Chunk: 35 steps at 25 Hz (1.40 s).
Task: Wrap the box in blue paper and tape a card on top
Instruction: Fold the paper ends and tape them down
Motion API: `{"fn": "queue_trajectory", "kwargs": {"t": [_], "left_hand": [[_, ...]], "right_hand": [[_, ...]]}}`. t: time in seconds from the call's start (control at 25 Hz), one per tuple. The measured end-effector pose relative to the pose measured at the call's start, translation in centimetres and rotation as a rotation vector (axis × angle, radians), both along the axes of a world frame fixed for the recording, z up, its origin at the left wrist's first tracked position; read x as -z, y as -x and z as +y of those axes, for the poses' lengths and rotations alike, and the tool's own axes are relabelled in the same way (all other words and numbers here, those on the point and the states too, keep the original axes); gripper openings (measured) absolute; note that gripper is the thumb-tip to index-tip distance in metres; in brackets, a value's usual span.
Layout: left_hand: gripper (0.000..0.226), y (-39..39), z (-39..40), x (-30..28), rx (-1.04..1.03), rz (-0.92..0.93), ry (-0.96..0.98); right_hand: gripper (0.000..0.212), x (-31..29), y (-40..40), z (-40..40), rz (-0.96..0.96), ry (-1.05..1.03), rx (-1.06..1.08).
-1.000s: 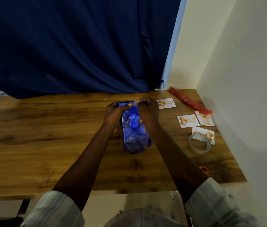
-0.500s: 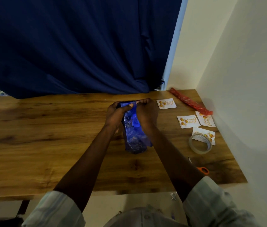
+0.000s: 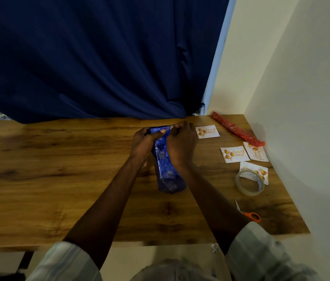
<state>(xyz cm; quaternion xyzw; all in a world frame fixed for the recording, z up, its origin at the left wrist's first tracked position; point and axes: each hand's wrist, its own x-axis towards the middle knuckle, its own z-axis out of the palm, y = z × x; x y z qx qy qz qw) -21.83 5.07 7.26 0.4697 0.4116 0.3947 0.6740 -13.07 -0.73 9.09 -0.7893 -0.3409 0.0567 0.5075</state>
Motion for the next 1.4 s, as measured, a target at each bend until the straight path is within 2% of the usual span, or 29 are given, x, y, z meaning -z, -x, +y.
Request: {"fn": "queue_trajectory", "kwargs": {"t": [0.12, 0.28, 0.36, 0.44, 0.52, 0.64, 0.76, 0.84, 0.92, 1.08, 1.2, 1.24, 1.32, 1.4], "left_hand": [[0.028, 0.0, 0.3, 0.2, 0.02, -0.006, -0.018], [0.032, 0.5, 0.8, 0.2, 0.003, 0.003, 0.003], [0.034, 0.8, 1.2, 0.1, -0.002, 0.022, 0.011], [0.036, 1.0, 1.3, -0.2, 0.003, 0.033, 0.012], [0.037, 1.1, 1.5, -0.5, 0.008, 0.028, 0.018], [0.04, 1.2, 1.5, -0.8, 0.027, 0.018, 0.021], [0.04, 1.3, 1.2, -1.0, 0.048, 0.009, 0.013], [0.031, 1.4, 0.9, -1.2, 0.062, 0.005, 0.004], [0.012, 1.6, 0.7, -1.3, 0.079, 0.005, -0.02], [0.007, 2.0, 0.6, -1.4, 0.133, 0.002, -0.053], [0.005, 2.2, 0.4, -1.3, 0.128, -0.001, -0.025], [0.005, 2.2, 0.5, -1.2, 0.121, -0.002, -0.019], [0.013, 2.1, 0.7, -1.0, 0.111, -0.008, -0.002], [0.013, 2.0, 0.8, -1.1, 0.118, -0.012, 0.01]], "right_hand": [[0.017, -0.1, 0.7, 0.0, -0.042, -0.04, 0.049], [0.06, 0.0, -0.3, -0.1, -0.043, 0.032, 0.052], [0.056, 0.3, -1.0, -0.2, -0.03, -0.003, 0.018], [0.031, 0.3, -1.5, -0.5, -0.035, -0.123, -0.028], [0.013, 0.2, -1.8, -0.9, -0.125, -0.194, -0.112], [0.014, -0.1, -2.4, -1.0, -0.294, -0.155, -0.248], [0.021, -0.1, -3.1, -0.6, -0.324, -0.012, -0.322], [0.024, -0.1, -3.5, -0.5, -0.338, 0.043, -0.354], [0.026, -0.1, -3.9, -0.5, -0.333, 0.083, -0.403], [0.034, -0.2, -5.0, -0.5, -0.273, 0.256, -0.535], [0.048, -0.5, -5.4, -0.4, -0.223, 0.388, -0.568], [0.055, -0.5, -5.3, -0.5, -0.172, 0.354, -0.565], [0.062, -0.3, -4.7, -0.9, 0.058, 0.172, -0.518], [0.051, -0.3, -3.7, -1.2, 0.308, 0.043, -0.436]]}}
